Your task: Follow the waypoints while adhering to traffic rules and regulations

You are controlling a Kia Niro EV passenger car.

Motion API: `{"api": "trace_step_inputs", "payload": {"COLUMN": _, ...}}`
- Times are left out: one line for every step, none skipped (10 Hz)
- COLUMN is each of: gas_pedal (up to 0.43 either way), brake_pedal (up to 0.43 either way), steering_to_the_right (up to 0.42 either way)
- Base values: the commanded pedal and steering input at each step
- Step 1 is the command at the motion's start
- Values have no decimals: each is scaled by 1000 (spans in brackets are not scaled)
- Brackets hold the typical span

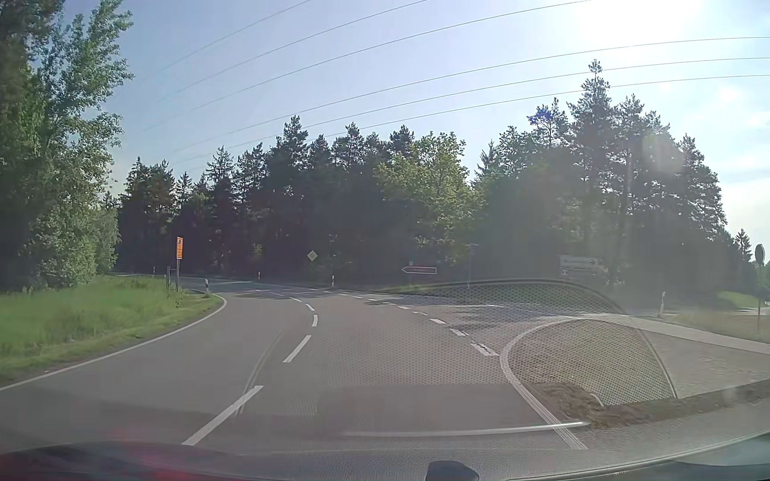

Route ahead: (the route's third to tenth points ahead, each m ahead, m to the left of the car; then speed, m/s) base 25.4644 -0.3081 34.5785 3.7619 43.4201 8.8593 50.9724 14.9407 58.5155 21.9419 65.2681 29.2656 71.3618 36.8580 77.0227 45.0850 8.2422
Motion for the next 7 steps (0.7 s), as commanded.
{"api": "trace_step_inputs", "payload": {"gas_pedal": 150, "brake_pedal": 0, "steering_to_the_right": -33}}
{"api": "trace_step_inputs", "payload": {"gas_pedal": 150, "brake_pedal": 0, "steering_to_the_right": -29}}
{"api": "trace_step_inputs", "payload": {"gas_pedal": 150, "brake_pedal": 0, "steering_to_the_right": -26}}
{"api": "trace_step_inputs", "payload": {"gas_pedal": 150, "brake_pedal": 0, "steering_to_the_right": -27}}
{"api": "trace_step_inputs", "payload": {"gas_pedal": 150, "brake_pedal": 0, "steering_to_the_right": -28}}
{"api": "trace_step_inputs", "payload": {"gas_pedal": 150, "brake_pedal": 0, "steering_to_the_right": -29}}
{"api": "trace_step_inputs", "payload": {"gas_pedal": 150, "brake_pedal": 0, "steering_to_the_right": -32}}
